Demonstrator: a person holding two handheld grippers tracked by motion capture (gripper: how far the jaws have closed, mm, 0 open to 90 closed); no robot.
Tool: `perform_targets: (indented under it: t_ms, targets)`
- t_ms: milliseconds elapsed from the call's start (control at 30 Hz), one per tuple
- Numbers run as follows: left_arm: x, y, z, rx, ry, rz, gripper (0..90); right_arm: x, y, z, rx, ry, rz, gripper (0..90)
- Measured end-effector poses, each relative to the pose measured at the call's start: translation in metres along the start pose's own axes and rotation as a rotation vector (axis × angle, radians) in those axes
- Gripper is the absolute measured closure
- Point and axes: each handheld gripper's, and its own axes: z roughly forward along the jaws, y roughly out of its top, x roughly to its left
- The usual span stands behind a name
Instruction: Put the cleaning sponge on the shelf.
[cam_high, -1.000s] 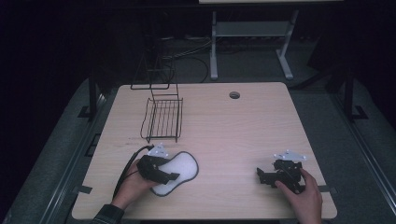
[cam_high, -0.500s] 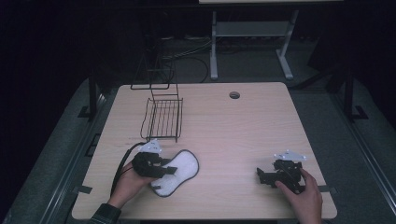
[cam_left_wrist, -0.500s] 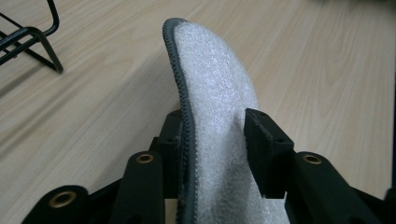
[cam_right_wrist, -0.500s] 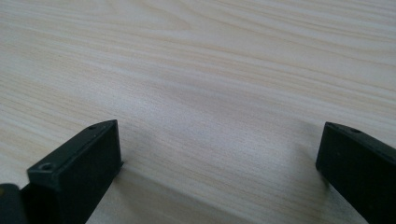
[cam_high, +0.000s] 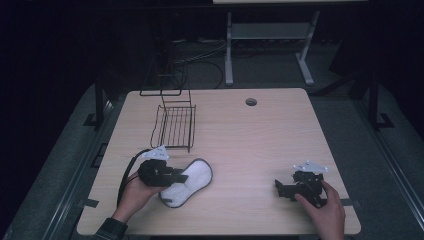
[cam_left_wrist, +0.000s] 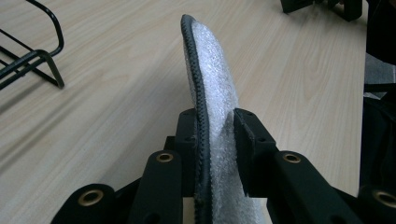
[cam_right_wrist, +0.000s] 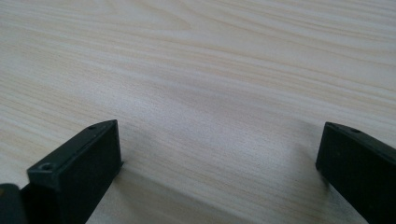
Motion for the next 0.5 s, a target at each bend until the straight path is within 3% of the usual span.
perform_targets:
  t_ms: [267, 500]
  targets:
    - [-0.0022, 0.0021, -0.0037, -0.015, 0.002, 0.008, 74.8, 0.0, 0.0, 0.0, 0.0, 0.0, 0.0, 0.0]
    - [-0.0024, 0.0029, -0.0073, -0.048, -0.015, -0.016, 76.3, 0.0, 0.0, 0.0, 0.0, 0.0, 0.0, 0.0]
